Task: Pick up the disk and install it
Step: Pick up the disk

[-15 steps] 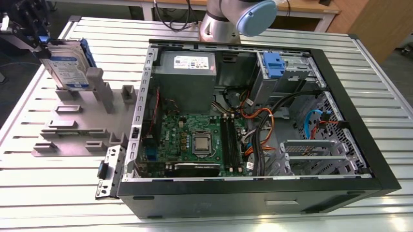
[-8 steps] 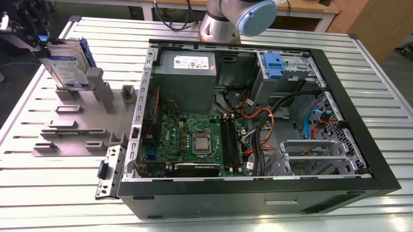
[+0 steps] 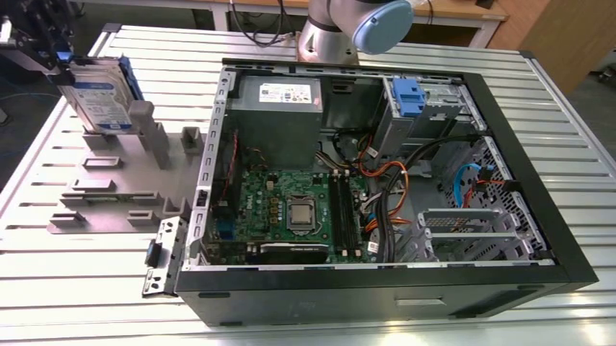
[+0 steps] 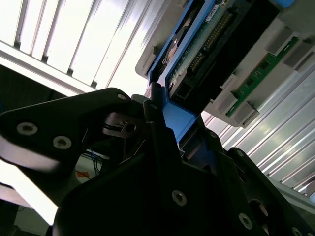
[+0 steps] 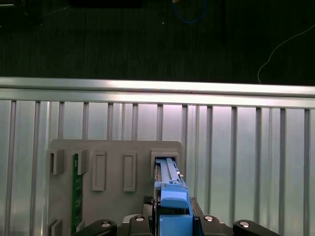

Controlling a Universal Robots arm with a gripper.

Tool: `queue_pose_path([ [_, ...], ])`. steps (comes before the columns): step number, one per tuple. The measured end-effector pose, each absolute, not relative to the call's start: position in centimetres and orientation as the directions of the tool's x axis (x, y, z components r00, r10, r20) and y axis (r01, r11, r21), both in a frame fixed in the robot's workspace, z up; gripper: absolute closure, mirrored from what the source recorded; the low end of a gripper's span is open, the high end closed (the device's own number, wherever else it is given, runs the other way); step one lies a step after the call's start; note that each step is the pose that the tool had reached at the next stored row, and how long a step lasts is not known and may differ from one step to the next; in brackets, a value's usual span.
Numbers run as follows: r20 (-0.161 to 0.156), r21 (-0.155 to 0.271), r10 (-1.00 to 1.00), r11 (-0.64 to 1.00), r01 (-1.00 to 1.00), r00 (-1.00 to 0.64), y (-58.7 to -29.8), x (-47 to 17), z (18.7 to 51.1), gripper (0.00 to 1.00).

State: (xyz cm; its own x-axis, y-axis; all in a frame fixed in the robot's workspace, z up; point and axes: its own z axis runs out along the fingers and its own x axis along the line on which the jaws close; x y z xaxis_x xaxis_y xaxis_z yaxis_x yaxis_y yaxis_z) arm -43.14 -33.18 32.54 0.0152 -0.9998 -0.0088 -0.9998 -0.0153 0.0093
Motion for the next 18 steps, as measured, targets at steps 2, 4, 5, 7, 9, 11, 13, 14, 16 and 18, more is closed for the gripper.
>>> queue_pose_path([
  [2,-0.009,0.009,-1.0,-0.015,-1.0,0.015,-33.18,-43.14,32.61,0.64],
  [4,-0.009,0.009,-1.0,-0.015,-1.0,0.015,-33.18,-43.14,32.69,0.64],
  [5,-0.009,0.009,-1.0,-0.015,-1.0,0.015,-33.18,-43.14,32.72,0.64],
  [7,-0.009,0.009,-1.0,-0.015,-1.0,0.015,-33.18,-43.14,32.78,0.64],
  [9,-0.009,0.009,-1.0,-0.015,-1.0,0.015,-33.18,-43.14,32.84,0.64],
  [11,-0.009,0.009,-1.0,-0.015,-1.0,0.015,-33.18,-43.14,32.88,0.64],
  [13,-0.009,0.009,-1.0,-0.015,-1.0,0.015,-33.18,-43.14,32.92,0.64],
  [14,-0.009,0.009,-1.0,-0.015,-1.0,0.015,-33.18,-43.14,32.93,0.64],
  [16,-0.009,0.009,-1.0,-0.015,-1.0,0.015,-33.18,-43.14,32.95,0.64],
  [18,-0.009,0.009,-1.0,-0.015,-1.0,0.015,-33.18,-43.14,32.98,0.64],
])
